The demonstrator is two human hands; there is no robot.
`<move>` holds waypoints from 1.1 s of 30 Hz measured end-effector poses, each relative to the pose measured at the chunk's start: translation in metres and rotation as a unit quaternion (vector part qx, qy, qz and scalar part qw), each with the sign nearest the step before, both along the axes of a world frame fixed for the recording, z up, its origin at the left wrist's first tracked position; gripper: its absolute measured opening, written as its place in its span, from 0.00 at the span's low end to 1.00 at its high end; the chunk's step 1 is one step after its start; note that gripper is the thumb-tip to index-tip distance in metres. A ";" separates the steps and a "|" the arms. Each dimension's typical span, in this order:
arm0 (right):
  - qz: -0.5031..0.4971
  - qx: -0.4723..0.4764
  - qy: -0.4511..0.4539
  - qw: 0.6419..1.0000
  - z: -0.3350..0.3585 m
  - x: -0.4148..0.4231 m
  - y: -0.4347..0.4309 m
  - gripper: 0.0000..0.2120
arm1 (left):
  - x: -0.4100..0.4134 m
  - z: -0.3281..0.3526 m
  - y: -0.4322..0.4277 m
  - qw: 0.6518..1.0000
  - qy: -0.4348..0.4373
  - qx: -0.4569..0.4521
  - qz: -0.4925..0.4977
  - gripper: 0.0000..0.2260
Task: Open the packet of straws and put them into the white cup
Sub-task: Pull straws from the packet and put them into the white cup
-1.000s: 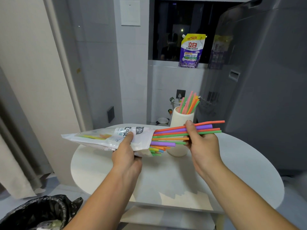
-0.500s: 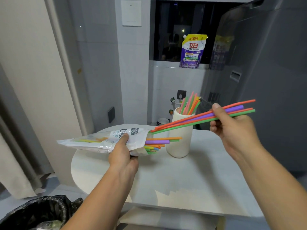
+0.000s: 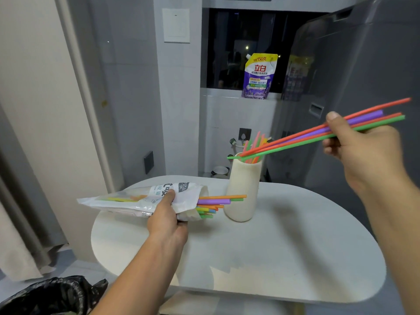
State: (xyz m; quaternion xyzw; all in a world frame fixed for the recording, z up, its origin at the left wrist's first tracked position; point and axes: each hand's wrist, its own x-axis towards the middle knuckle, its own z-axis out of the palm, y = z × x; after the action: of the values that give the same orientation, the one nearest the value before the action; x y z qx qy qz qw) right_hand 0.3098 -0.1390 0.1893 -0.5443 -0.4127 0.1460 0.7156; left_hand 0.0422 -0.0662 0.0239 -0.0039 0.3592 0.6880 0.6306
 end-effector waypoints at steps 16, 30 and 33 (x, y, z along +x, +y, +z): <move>-0.037 -0.077 -0.178 0.980 0.027 -0.020 0.026 0.13 | 0.011 -0.005 -0.003 0.999 -0.012 0.015 -0.026 0.20; 0.015 -0.191 -0.240 0.952 0.000 -0.049 0.087 0.11 | 0.010 -0.005 -0.002 1.000 0.005 0.010 -0.024 0.21; 0.019 -0.204 -0.245 0.948 -0.010 -0.050 0.091 0.12 | 0.010 -0.005 -0.002 1.000 0.011 0.011 -0.026 0.21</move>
State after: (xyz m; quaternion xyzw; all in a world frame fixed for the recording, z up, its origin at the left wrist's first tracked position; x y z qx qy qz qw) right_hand 0.2595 -0.0477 0.1792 -0.6896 -0.5471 0.1021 0.4634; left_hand 0.0522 -0.0687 0.0191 0.0199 0.3581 0.6757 0.6440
